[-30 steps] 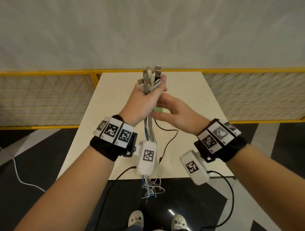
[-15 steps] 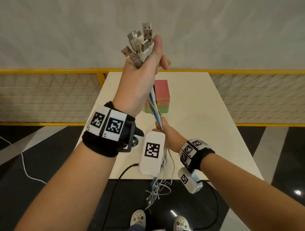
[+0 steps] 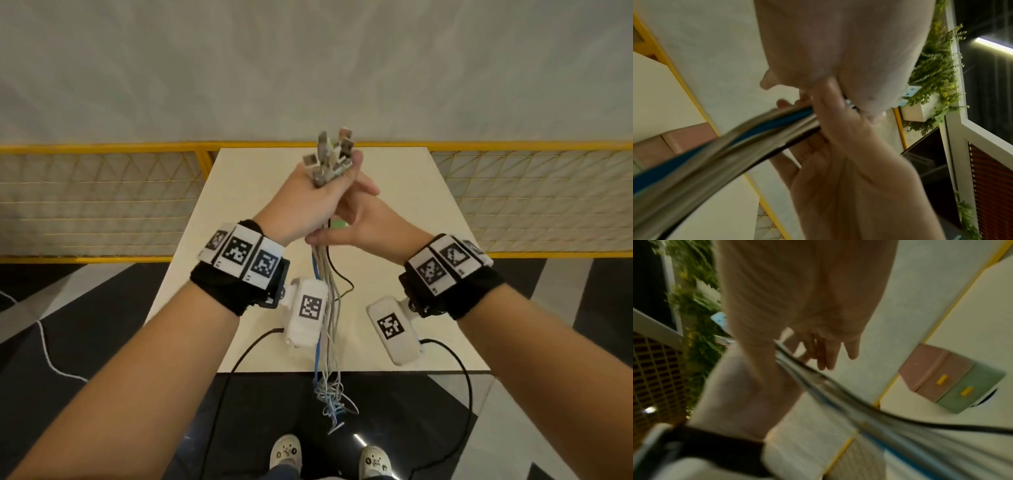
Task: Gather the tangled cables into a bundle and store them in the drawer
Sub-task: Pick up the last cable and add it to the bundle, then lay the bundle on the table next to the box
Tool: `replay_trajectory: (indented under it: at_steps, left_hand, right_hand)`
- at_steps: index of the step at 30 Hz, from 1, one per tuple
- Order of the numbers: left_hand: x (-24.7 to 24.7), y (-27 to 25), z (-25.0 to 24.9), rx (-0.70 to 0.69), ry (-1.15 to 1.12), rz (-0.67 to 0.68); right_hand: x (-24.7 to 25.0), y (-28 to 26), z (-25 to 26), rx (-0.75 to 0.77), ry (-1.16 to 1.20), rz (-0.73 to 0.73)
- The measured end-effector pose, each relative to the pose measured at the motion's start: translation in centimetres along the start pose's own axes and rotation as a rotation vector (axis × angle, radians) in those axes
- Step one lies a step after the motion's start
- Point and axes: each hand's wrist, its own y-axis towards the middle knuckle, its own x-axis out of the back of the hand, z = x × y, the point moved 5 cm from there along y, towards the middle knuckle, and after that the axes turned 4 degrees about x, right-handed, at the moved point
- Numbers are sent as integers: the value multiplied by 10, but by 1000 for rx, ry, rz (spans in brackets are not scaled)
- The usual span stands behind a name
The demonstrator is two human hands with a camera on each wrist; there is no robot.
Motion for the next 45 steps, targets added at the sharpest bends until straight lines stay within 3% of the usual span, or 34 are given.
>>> replay_trajectory:
  at_steps: [4,7,11,17,19,25,30,33,38,40,43,45]
  left_hand:
    - [-11,3,6,3,87,24]
    - [-5,-1,4,-17,-114,-24]
    - [-3,-7,0,-91,-238,-25]
    - [5,-12,-21,-231,-185,122]
    - [4,-11,-29,-293,-78,136]
    - [-11,-2,-31,-303,374,143]
    - [-14,-2,-33,-268,170,268]
    - [-14,6,-31,-393,388,155]
    - [-19,5,-31,-541,497,-21]
    - [-18,7,-29,-526,459,-94]
    - [-6,17,-24,-405,271,-151]
    - [11,23,-22,-329,161,-261]
  right_hand:
    - [-13,-1,4,-75,89,-191]
    - [-14,-4,2,-60,123,-334]
    - [-20,-13,2,-240,209,-230]
    - [-19,-19,5,-272,233,-202]
    - [-16,-22,10,-249,171,-192]
    - [-12,-22,23,-215,211,-181]
    - [-8,-22,21,-248,204,-193]
    - [-1,-23,17,-252,241,-262]
    - [3,-20,15,-240,138,-292]
    - [0,-21,16,-213,170,-241]
    - [-7,-24,13,-119,268,-150]
    - [-11,-31,5,-82,236,-85]
